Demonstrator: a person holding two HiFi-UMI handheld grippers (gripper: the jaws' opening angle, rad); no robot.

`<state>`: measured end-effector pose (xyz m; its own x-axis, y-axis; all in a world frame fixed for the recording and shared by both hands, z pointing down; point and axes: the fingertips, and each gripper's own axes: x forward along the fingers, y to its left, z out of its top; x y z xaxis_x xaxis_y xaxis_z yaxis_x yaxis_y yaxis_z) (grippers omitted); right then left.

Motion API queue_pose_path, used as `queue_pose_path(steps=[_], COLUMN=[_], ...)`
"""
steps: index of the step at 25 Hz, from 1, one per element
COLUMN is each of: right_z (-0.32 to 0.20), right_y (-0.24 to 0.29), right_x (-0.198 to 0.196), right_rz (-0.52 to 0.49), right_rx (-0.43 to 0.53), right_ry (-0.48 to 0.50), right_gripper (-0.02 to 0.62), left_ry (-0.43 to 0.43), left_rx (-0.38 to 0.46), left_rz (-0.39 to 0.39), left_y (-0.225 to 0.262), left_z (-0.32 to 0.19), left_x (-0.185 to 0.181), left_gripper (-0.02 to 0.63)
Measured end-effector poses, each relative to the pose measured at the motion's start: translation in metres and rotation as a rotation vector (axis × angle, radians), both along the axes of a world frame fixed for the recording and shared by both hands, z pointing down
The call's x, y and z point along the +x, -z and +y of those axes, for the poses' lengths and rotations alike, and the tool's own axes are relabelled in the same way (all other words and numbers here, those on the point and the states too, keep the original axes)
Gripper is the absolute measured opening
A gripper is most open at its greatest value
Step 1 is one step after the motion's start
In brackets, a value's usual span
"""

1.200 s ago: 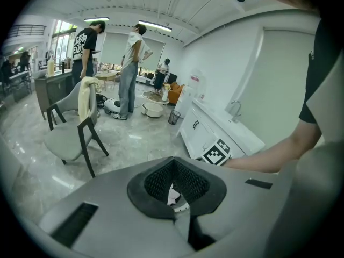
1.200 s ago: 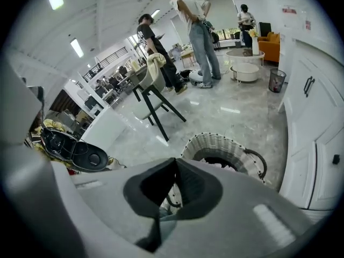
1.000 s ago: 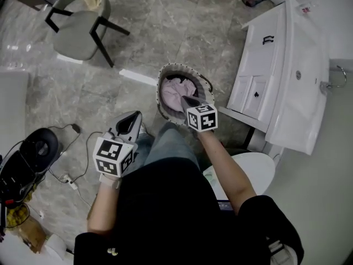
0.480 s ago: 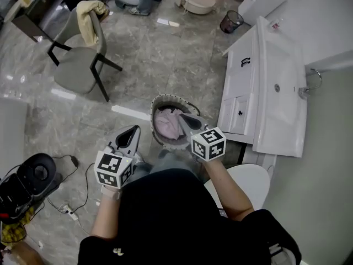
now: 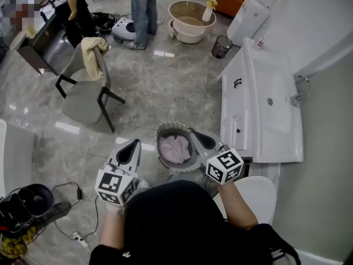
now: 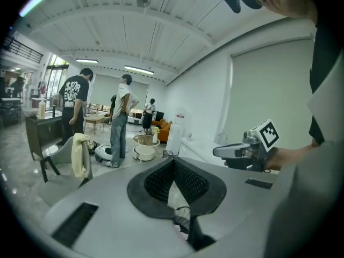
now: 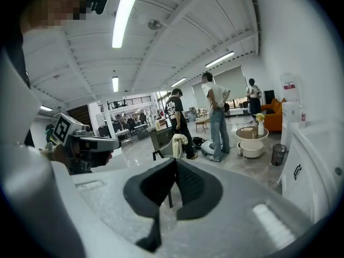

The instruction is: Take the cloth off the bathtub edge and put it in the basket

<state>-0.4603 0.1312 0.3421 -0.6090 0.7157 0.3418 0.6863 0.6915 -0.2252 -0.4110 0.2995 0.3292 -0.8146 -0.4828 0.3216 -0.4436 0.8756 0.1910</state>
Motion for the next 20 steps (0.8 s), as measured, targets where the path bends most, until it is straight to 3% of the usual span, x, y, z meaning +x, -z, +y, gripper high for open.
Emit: queue_pose_path(steps=[6,20], right_z=[0.002,0.012], right_y=[0.041,0.06], right_x=[0.014,0.031], right_rz=[-0.101,-0.153], right_rx=[-0.03,-0.064], right_ry=[0.002,-0.003], right_gripper=[-0.003,-0.003], left_ry=[0.0,-0.039], left_rx=[0.008,0.013], left_rz=[-0.068,-0.129], left_y=[0.023,0.046], left_z=[0.004,0.007], left_x=[0.003,0.01], left_gripper=[0.014,0.014])
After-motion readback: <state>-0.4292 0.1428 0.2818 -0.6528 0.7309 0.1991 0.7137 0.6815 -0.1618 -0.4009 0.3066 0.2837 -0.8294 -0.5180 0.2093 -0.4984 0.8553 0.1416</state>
